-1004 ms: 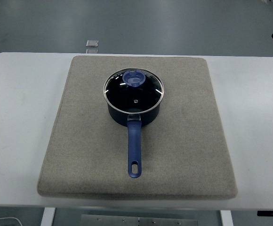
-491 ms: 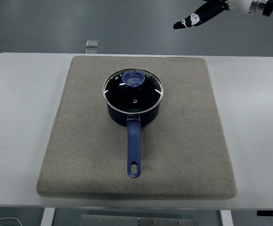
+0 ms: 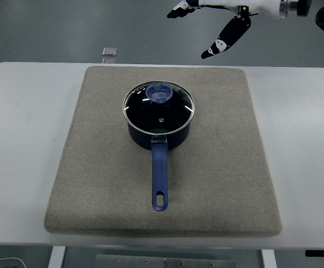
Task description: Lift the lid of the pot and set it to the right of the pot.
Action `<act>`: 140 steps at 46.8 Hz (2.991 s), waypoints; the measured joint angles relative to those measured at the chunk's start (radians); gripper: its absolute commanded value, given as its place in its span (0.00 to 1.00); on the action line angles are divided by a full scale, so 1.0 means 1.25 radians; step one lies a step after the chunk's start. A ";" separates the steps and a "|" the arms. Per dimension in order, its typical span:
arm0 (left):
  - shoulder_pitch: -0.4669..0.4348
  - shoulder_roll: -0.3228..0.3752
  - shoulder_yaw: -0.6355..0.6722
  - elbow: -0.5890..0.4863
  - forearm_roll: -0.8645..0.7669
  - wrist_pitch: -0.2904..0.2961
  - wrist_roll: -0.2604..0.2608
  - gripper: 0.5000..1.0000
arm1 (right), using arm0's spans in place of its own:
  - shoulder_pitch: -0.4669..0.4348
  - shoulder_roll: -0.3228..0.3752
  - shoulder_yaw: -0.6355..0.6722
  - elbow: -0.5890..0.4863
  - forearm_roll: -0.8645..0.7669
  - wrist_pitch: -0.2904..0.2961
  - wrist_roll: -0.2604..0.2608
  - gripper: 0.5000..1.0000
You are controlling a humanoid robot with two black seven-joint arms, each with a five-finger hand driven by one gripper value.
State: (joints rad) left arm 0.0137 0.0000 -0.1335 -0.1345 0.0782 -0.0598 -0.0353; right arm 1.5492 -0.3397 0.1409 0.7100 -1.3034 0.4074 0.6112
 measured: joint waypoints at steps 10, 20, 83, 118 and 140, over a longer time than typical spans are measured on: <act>0.000 0.000 0.000 0.001 0.000 0.000 0.000 1.00 | 0.015 -0.010 -0.064 0.080 -0.042 -0.062 0.000 0.85; 0.000 0.000 0.000 0.001 0.000 0.000 0.000 1.00 | 0.035 -0.017 -0.155 0.152 -0.063 -0.157 0.000 0.85; 0.000 0.000 0.000 0.001 0.000 0.000 0.000 1.00 | -0.017 0.078 -0.259 0.150 -0.078 -0.346 0.000 0.85; 0.000 0.000 0.000 0.001 0.000 0.000 0.000 1.00 | -0.043 0.130 -0.261 0.105 -0.078 -0.375 0.000 0.85; 0.000 0.000 0.000 0.001 0.000 0.000 0.000 1.00 | -0.032 0.148 -0.318 0.058 -0.083 -0.440 0.000 0.85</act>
State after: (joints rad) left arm 0.0138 0.0000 -0.1335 -0.1338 0.0782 -0.0598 -0.0353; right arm 1.5096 -0.1550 -0.2569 0.7827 -1.4074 -0.1426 0.6108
